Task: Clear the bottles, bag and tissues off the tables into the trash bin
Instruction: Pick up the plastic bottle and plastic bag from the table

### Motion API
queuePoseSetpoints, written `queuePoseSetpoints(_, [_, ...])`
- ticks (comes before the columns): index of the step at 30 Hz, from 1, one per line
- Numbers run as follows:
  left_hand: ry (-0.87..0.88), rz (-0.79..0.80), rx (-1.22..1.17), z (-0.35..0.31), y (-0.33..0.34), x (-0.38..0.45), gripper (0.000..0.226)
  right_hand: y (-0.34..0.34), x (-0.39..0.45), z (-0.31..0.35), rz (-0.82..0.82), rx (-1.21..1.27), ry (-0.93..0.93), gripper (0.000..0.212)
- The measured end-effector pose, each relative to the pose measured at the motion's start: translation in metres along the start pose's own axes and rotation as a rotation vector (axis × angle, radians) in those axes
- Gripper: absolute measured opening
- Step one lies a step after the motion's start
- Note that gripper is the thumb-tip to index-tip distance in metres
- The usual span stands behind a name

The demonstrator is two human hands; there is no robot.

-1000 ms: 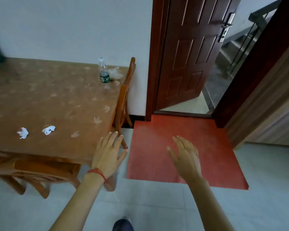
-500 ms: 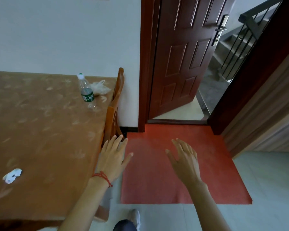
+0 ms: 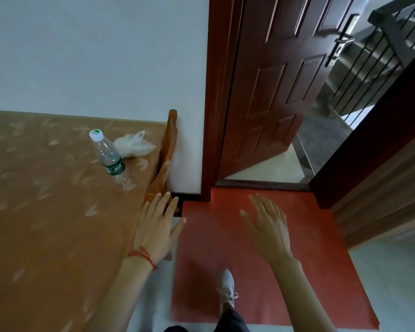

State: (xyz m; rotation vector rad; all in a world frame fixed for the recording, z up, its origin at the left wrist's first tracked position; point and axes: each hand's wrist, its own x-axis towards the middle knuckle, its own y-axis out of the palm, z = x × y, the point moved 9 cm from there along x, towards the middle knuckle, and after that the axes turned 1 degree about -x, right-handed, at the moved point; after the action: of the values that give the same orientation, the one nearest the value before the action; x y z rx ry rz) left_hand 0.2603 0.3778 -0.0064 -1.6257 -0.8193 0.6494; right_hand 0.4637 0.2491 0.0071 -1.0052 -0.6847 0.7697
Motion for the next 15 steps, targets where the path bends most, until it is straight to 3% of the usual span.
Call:
queuePoseSetpoints(9, [-0.175,-0.058,-0.016,0.004,0.002,0.104,0.079,0.019,0.14,-0.01,0.063,-0.011,-0.162,0.058])
queuePoseSetpoints(15, [-0.311,-0.056,-0.017,0.01,0.003,0.147,0.078,0.031,0.215,-0.006,0.159,0.015,-0.263,0.071])
